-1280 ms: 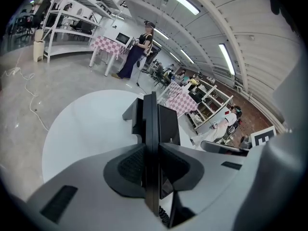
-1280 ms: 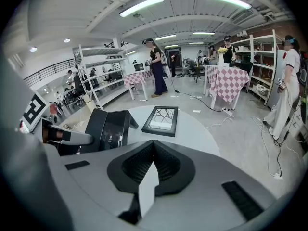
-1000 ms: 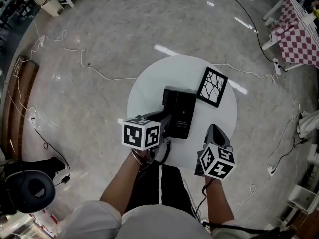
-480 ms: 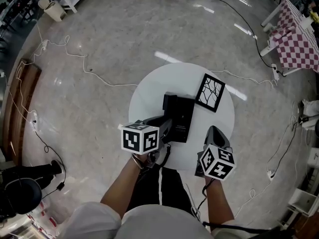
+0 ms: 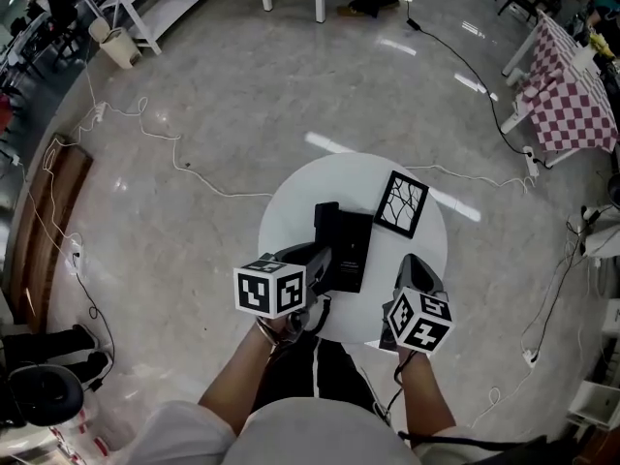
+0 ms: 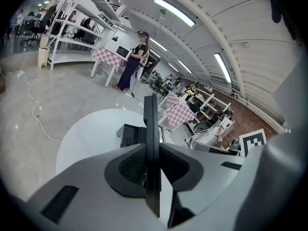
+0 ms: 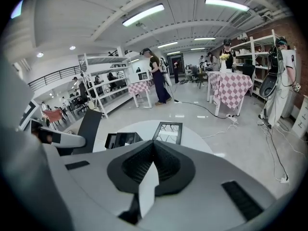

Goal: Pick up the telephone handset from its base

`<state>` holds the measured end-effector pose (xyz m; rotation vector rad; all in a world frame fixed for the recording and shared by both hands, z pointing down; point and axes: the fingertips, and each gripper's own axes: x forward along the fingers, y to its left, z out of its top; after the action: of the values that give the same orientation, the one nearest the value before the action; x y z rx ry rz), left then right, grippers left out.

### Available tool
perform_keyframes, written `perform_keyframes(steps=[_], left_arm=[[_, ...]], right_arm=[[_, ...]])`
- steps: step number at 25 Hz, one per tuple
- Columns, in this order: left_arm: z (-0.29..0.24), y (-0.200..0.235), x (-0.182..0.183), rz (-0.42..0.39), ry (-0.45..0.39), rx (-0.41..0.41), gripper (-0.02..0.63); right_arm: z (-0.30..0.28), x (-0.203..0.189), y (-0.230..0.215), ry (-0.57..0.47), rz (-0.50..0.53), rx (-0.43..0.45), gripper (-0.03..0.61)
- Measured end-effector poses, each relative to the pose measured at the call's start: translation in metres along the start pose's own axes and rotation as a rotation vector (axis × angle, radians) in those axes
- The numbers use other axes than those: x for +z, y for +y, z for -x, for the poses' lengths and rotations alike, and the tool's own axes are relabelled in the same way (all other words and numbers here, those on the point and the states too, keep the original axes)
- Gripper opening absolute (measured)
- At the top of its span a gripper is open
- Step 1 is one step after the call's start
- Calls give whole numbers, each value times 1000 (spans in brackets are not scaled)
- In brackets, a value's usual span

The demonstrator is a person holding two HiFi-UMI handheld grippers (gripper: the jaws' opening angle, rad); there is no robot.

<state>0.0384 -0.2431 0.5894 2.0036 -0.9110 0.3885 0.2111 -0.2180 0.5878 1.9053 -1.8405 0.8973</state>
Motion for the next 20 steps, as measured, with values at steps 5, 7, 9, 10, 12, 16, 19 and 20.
perform_keyframes(steps=[5,7,9,10,12,16,19,20], left_arm=[[15,-17,11,-11,-45,6,86],[21,-25,14,-22,-51,9,86],[28,-35,21,-26,-69,8,86],[32,-39,26,-27,-86,6,86],[39,-46,38,-42,-126,4,86],[53,-54,69,-107,-214,22,86],[73,-60,81,-163,-258,62,86],[81,-61,85,-191,-273,91,86]], right_arm=[[5,18,8,-33,4,33,23],[9,25,11,-42,6,48,23],[13,34,16,-58,12,66,21],[14,39,19,-69,16,76,23],[16,50,25,-93,24,97,21],[17,76,35,-150,52,134,22],[29,86,44,-167,66,153,23],[33,89,48,-174,71,160,23]])
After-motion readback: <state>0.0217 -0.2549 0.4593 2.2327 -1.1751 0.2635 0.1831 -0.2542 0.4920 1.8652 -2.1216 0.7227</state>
